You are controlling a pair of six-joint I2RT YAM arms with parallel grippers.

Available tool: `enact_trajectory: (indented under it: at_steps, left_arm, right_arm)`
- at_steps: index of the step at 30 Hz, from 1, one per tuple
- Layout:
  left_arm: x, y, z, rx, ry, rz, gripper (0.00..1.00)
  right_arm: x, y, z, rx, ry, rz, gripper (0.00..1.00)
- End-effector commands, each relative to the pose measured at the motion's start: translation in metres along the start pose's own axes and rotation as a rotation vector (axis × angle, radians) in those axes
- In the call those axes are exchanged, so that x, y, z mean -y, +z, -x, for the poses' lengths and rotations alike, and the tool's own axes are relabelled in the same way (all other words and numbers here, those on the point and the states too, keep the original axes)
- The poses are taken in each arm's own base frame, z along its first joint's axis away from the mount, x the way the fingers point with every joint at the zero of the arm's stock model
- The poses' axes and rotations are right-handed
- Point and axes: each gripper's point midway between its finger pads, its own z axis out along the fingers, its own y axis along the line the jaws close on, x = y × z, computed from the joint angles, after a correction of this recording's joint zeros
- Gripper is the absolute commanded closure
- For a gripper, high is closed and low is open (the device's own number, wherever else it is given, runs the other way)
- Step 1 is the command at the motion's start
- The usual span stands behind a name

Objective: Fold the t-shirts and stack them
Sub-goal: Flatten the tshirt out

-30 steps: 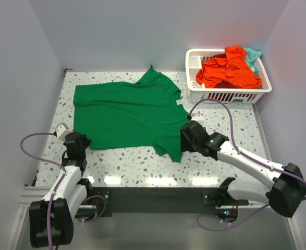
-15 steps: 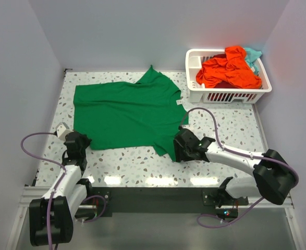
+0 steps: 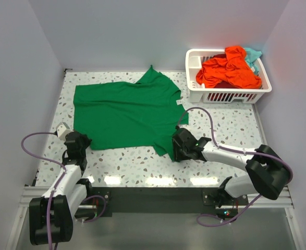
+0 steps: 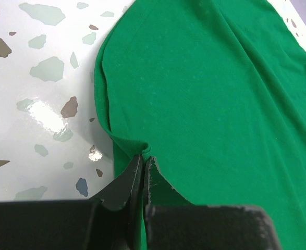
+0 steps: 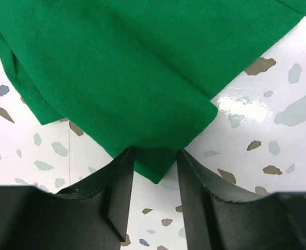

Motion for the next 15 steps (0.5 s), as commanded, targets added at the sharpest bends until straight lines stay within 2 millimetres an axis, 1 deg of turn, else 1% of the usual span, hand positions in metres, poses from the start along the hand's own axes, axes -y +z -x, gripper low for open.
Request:
enact_trajectory:
  at_steps: [1,2,4,5,7,8,10,11,13,14,15]
  left_arm:
    - [0.008,0.001,0.008,0.039,-0.005,-0.037,1.00]
    - [0.008,0.001,0.008,0.038,-0.005,-0.038,1.00]
    - [0.008,0.001,0.008,0.038,-0.005,-0.038,1.00]
    - [0.009,0.000,0.008,0.037,-0.003,-0.041,1.00]
    - [0.008,0.000,0.008,0.036,-0.001,-0.036,1.00]
    - [0.010,-0.001,0.012,0.044,0.000,-0.038,1.00]
    - [0.008,-0.002,0.015,0.047,0.003,-0.018,1.00]
    - [0.011,-0.005,0.022,0.065,0.001,-0.026,1.00]
    - [0.009,-0.007,0.024,0.071,0.004,-0.009,1.00]
    - [0.011,-0.010,0.030,0.088,0.001,-0.015,1.00]
    - [0.009,-0.011,0.030,0.086,0.003,-0.005,1.00]
  right_arm:
    - [-0.002,0.003,-0.013,-0.039,0.015,0.013,0.59]
    - [-0.001,0.002,-0.014,-0.042,0.016,0.009,0.66]
    - [-0.001,0.000,-0.014,-0.037,0.019,0.014,0.76]
    - [0.000,-0.001,-0.015,-0.039,0.022,0.014,0.88]
    - [-0.002,-0.008,-0.009,-0.019,0.022,0.024,0.98]
    - [0.000,-0.011,-0.008,-0.014,0.018,0.019,1.00]
    - [-0.001,-0.019,-0.001,0.009,0.013,0.026,1.00]
    - [0.001,-0.026,0.003,0.028,0.009,0.019,1.00]
    - [0.001,-0.034,0.010,0.050,-0.002,0.020,1.00]
    - [0.003,-0.040,0.012,0.061,-0.004,0.020,1.00]
    - [0.003,-0.044,0.014,0.072,-0.006,0.019,1.00]
